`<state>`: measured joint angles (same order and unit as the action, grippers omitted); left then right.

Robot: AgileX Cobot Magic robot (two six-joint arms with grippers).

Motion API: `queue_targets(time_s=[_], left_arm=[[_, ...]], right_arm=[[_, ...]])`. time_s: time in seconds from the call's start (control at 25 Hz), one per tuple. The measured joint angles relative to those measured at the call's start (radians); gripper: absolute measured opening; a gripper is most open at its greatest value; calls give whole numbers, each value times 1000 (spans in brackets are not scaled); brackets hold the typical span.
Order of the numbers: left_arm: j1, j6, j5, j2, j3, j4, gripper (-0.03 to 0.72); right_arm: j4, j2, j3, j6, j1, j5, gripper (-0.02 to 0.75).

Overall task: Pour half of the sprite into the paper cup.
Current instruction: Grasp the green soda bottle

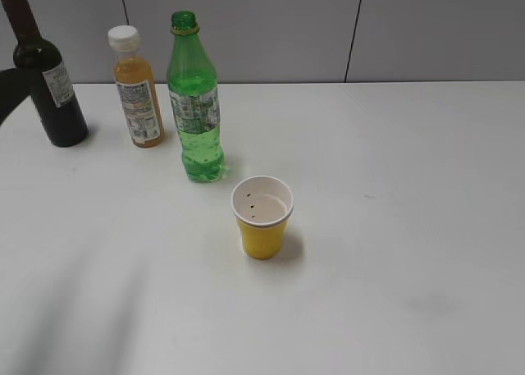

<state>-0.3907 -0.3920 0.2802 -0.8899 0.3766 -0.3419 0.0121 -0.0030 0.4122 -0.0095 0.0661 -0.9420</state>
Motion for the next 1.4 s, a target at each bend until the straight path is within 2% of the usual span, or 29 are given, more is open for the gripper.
queue_targets(time_s=[0.12, 0.32, 0.44, 0.72, 0.8, 1.0, 1.4], left_arm=[[-5, 67, 130, -122, -1, 45, 587], [-6, 307, 359, -335, -1, 262, 587], [-6, 376, 491, -454, -1, 325, 587], [-6, 392, 678, -688, 20, 359, 589], [-6, 392, 707, -740, 46, 386, 612], [-6, 408, 726, -855, 109, 434, 685], [-6, 411, 749, -1009, 263, 432, 693]], right_arm=[[0, 0, 0, 0, 0, 0, 592], [0, 0, 0, 0, 0, 0, 592], [0, 0, 0, 0, 0, 0, 592], [0, 0, 0, 0, 0, 0, 592], [0, 0, 0, 0, 0, 0, 592], [0, 0, 0, 0, 0, 0, 592], [0, 0, 0, 0, 0, 0, 592]])
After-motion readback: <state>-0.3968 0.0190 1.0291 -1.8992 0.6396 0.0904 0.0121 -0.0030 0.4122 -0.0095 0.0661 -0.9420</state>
